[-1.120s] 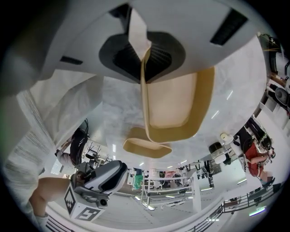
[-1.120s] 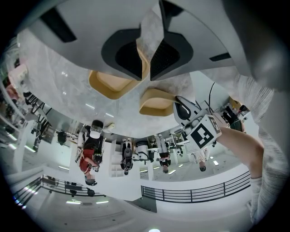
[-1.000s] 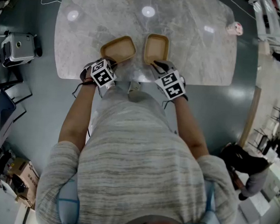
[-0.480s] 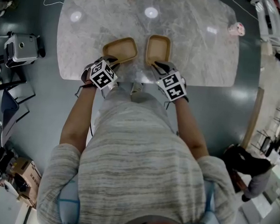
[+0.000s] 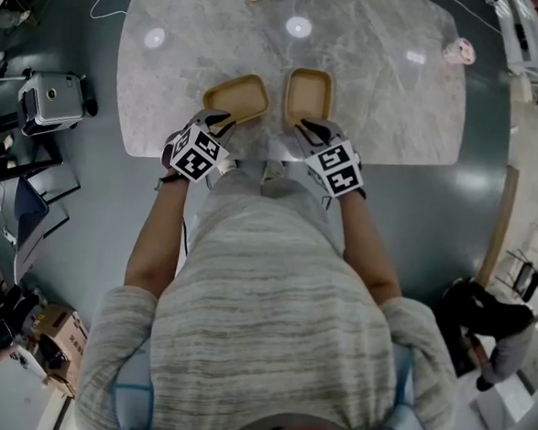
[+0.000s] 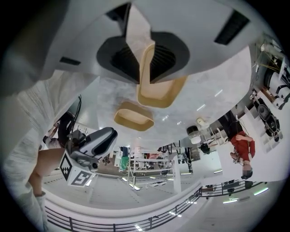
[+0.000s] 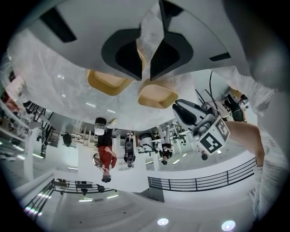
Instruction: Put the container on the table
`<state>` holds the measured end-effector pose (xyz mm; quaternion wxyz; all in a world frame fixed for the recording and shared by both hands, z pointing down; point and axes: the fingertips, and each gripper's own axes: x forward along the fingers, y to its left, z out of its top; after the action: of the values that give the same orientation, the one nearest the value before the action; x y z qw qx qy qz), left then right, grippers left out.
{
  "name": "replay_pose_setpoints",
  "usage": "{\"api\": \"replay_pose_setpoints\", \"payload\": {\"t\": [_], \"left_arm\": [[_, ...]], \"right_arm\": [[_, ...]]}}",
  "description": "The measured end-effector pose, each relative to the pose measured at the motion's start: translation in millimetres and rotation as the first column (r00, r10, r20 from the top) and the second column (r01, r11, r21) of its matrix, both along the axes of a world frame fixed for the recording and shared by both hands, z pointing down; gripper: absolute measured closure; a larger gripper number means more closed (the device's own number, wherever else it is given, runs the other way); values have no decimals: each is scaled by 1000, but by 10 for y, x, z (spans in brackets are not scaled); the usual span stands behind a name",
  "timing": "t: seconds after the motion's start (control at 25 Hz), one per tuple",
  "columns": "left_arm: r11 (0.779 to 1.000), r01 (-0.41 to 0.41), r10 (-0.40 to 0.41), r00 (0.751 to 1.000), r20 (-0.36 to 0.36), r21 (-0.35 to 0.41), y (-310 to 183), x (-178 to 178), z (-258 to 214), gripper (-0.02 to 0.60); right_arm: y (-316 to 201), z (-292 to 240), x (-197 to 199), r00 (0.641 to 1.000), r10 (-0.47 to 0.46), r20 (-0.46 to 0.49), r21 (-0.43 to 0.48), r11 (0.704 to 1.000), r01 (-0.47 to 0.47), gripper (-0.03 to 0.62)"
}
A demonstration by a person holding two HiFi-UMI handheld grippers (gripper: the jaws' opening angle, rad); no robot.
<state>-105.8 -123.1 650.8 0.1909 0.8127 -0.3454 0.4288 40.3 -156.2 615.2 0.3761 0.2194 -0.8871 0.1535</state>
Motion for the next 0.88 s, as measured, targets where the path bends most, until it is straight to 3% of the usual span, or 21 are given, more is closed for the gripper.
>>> {"api": "replay_pose_setpoints", "payload": {"t": [0.6,0.88], "left_arm": [[999,7,-6,1000,-16,49,28,73,-226,528],[996,10,-4,998,-63,88,27,142,-362,556]], "right_arm": [[-35,-29,54,999,10,43,19,1000,-11,559],[20,-112,70,998,4,61,16,1000,-5,559]]}}
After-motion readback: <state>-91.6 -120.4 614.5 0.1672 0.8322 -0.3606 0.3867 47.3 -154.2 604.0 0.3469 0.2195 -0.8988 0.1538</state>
